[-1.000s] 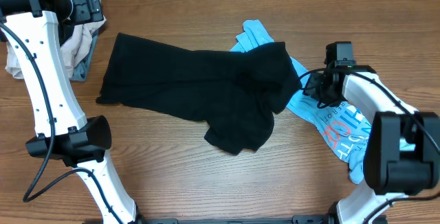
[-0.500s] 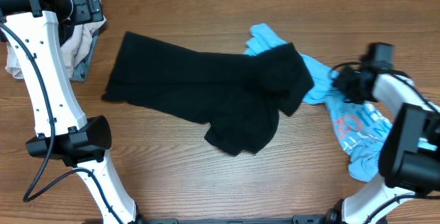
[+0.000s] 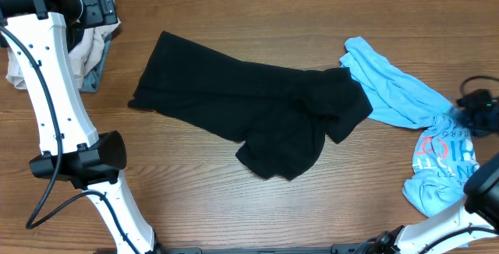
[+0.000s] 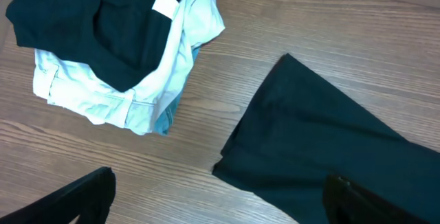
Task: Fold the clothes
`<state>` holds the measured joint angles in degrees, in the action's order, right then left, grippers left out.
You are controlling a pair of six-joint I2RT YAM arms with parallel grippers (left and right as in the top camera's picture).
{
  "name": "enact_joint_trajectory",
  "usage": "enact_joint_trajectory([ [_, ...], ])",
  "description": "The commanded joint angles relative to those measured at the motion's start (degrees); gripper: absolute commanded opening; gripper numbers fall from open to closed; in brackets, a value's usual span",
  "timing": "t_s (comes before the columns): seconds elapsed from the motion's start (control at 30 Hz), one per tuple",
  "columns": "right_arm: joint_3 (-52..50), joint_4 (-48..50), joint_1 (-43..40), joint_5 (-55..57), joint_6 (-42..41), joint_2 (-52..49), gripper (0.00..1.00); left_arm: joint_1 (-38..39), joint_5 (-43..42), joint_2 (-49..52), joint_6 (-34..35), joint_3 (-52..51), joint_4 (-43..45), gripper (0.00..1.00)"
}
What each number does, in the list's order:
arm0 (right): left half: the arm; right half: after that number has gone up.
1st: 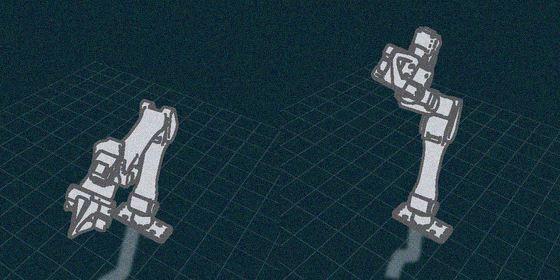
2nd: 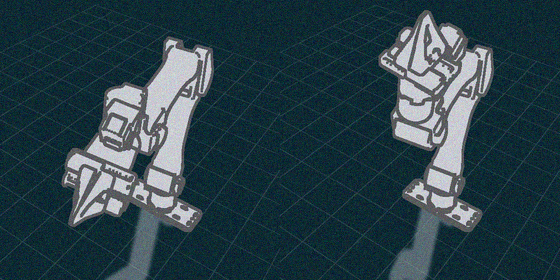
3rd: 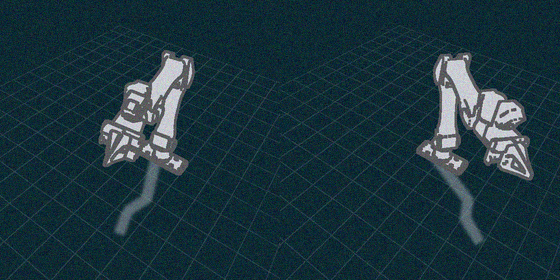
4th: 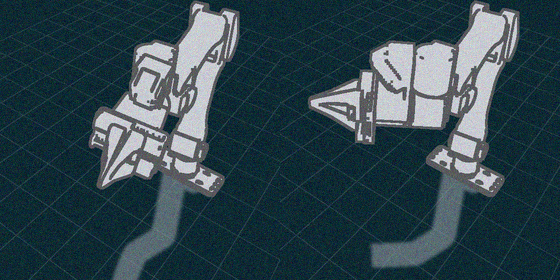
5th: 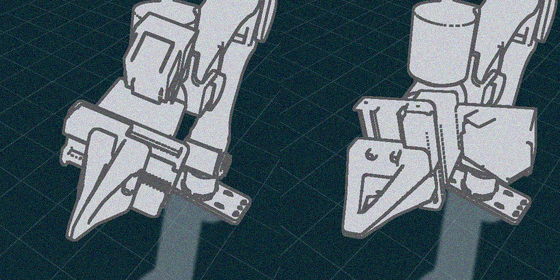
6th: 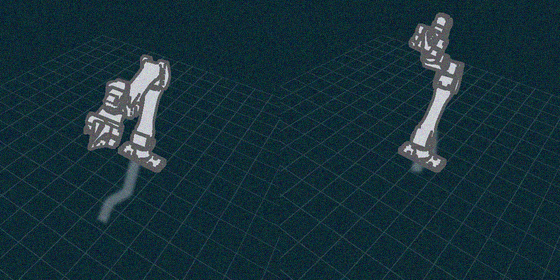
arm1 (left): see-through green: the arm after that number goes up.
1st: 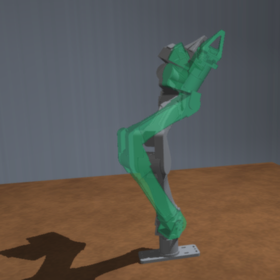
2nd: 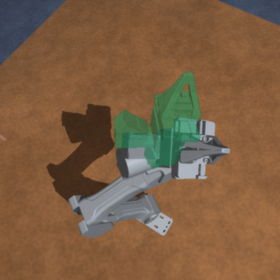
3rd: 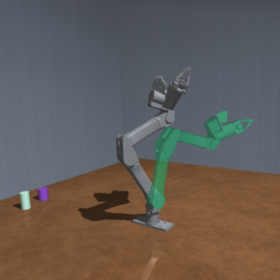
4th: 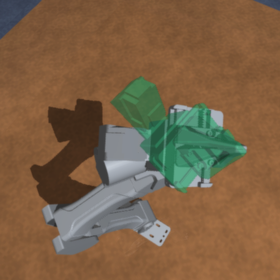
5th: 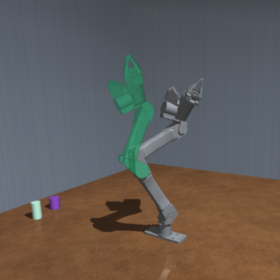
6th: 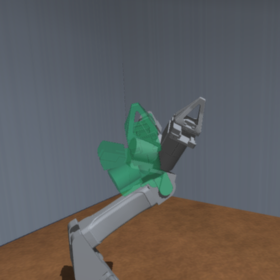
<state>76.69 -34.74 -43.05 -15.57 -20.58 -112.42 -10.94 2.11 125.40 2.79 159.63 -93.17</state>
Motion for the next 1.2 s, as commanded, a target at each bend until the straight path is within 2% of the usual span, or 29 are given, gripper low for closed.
enact_joint_trajectory([
  [0.0,10.32,-6.12,-1.07,-5.46,2.89,-0.09,0.56,-0.28,0.02,0.59,-2.08,-0.15,0.98,1.00],
  [0.1,20.94,-18.51,-0.81,-6.75,4.39,0.52,0.60,-0.33,-0.33,0.52,-1.88,-0.11,2.99,1.00],
  [0.23,31.85,-34.62,1.20,-12.11,4.55,3.96,0.60,0.02,-0.72,0.42,-0.55,-0.02,3.17,1.00],
  [0.4,34.29,-41.97,6.27,-12.81,4.26,12.28,0.63,0.90,-0.66,0.42,0.20,-0.02,2.56,1.00],
  [0.53,34.29,-44.54,12.26,-13.03,3.87,17.35,0.63,0.90,-0.79,0.11,1.11,-0.02,2.38,1.00],
  [0.67,34.27,-46.60,23.69,-11.78,2.97,21.27,0.66,0.90,-0.92,-0.74,1.33,-0.02,-0.33,1.00],
  [0.93,33.38,-50.60,44.81,5.33,-4.70,21.94,0.67,0.83,-1.75,-0.98,1.53,-0.02,-2.60,1.00],
  [1.17,25.38,-47.65,55.74,6.51,-7.43,21.94,0.68,0.79,-1.68,-0.98,1.38,-0.04,-3.10,1.00],
])
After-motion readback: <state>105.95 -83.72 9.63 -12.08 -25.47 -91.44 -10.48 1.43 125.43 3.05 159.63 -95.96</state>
